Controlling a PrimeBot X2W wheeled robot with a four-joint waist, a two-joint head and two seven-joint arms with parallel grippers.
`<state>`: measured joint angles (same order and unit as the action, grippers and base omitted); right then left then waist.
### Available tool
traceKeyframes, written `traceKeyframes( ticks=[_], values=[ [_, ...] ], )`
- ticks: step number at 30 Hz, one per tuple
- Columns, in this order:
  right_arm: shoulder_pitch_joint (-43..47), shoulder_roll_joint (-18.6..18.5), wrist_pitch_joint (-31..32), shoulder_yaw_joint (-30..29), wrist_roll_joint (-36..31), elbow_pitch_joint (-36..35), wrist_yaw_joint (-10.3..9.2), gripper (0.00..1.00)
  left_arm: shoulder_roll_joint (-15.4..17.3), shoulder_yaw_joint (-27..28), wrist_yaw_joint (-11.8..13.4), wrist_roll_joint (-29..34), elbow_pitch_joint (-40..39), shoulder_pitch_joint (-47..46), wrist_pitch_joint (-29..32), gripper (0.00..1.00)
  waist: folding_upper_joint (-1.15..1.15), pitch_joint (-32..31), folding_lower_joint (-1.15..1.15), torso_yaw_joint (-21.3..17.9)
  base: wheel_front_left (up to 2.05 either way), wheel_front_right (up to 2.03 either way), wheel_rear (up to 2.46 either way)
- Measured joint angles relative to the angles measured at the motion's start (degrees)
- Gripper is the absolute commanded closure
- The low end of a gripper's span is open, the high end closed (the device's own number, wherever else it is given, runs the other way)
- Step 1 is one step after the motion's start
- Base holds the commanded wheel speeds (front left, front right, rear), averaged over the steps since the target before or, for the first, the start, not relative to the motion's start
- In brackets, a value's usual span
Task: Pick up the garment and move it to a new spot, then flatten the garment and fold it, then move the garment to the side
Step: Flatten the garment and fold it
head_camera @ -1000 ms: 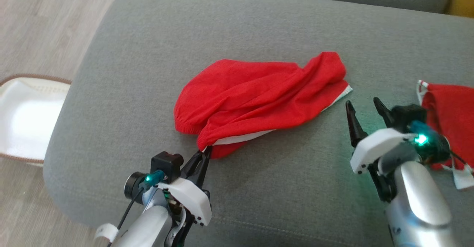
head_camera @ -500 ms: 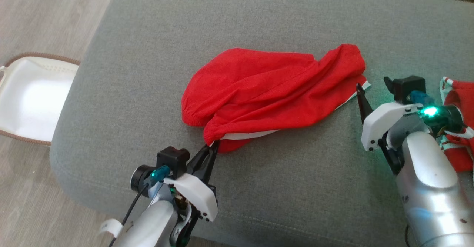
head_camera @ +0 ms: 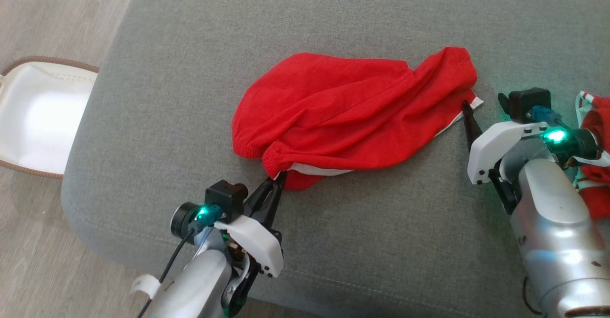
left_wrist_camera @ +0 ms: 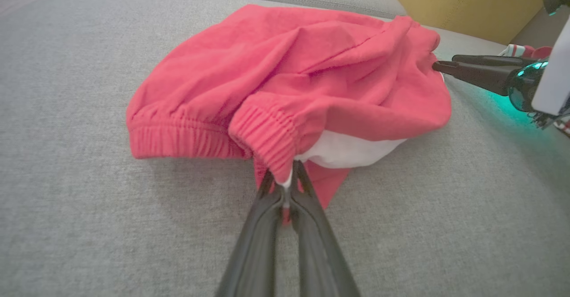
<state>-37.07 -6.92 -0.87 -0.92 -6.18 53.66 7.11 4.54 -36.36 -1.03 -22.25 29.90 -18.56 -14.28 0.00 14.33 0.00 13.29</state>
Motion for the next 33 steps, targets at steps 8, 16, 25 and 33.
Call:
traceKeyframes(
  ticks=[8,16,25,33],
  values=[
    [-2.15,0.09,-0.65,0.45,-0.45,4.13,0.00,0.97,-0.14,0.09,-0.05,0.51,0.08,-0.41,0.00,1.00,0.00,-0.02,0.00,0.05,0.00,0.00,0.00],
    [-4.28,0.40,-1.15,3.75,1.89,8.01,0.00,1.00,-0.25,0.51,-0.07,0.52,0.19,-0.42,0.00,1.00,0.00,-0.22,0.00,0.15,0.00,0.00,0.00],
    [-4.87,-0.62,-4.71,5.25,6.76,9.45,0.00,1.00,0.63,2.48,0.03,1.60,-1.65,-0.42,0.00,1.00,0.00,-2.73,0.00,-1.01,0.00,0.00,0.00],
    [-9.77,-0.82,-4.81,7.19,15.37,2.91,0.00,1.00,4.74,4.20,0.00,3.03,-7.61,-6.06,1.72,1.00,0.00,-6.41,0.00,-3.59,0.00,0.00,0.00]
  ],
)
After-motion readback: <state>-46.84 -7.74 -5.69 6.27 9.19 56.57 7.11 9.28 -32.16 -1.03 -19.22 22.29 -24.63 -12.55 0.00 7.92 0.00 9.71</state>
